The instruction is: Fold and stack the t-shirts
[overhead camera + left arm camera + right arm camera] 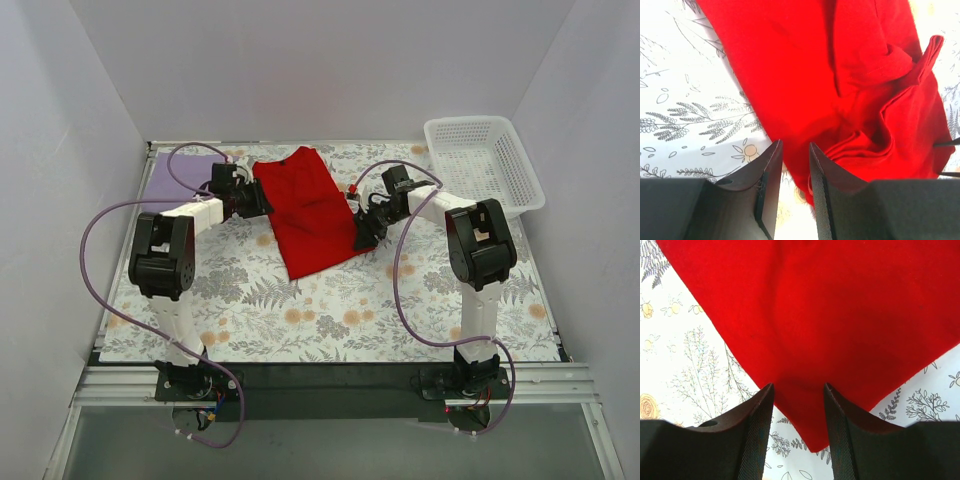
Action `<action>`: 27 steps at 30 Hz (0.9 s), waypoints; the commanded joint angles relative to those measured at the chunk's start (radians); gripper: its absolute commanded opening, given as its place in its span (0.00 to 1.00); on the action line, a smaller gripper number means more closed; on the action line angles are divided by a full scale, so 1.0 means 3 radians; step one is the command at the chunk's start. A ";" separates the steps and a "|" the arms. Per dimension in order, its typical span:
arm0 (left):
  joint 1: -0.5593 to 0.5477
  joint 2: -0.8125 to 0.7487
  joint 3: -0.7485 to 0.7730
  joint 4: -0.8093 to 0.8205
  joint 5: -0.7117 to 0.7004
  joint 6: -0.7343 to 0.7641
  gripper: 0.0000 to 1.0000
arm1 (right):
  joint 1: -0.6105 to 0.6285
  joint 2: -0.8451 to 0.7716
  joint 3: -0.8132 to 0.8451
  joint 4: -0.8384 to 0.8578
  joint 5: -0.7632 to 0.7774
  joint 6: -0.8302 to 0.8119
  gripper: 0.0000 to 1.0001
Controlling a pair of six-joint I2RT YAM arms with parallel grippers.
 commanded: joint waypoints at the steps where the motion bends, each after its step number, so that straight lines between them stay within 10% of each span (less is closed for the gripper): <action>1: 0.0021 -0.0281 -0.0124 0.0100 -0.0005 -0.0011 0.27 | 0.0005 -0.0068 -0.0037 -0.0031 0.0072 -0.0036 0.51; 11: -0.0493 -0.1874 -0.1340 0.0500 -0.0327 0.1107 0.51 | -0.0030 -0.0752 -0.0408 -0.0394 -0.0143 -0.1333 0.64; 16: -0.0884 -0.2618 -0.2221 0.0908 -0.0099 0.2201 0.60 | 0.0011 -0.1131 -0.0875 -0.0358 0.0153 -0.2757 0.98; 27: -0.1385 -0.2384 -0.2591 0.1088 -0.0015 0.2796 0.57 | 0.0276 -0.0585 -0.0549 -0.0077 0.0798 -0.2813 0.79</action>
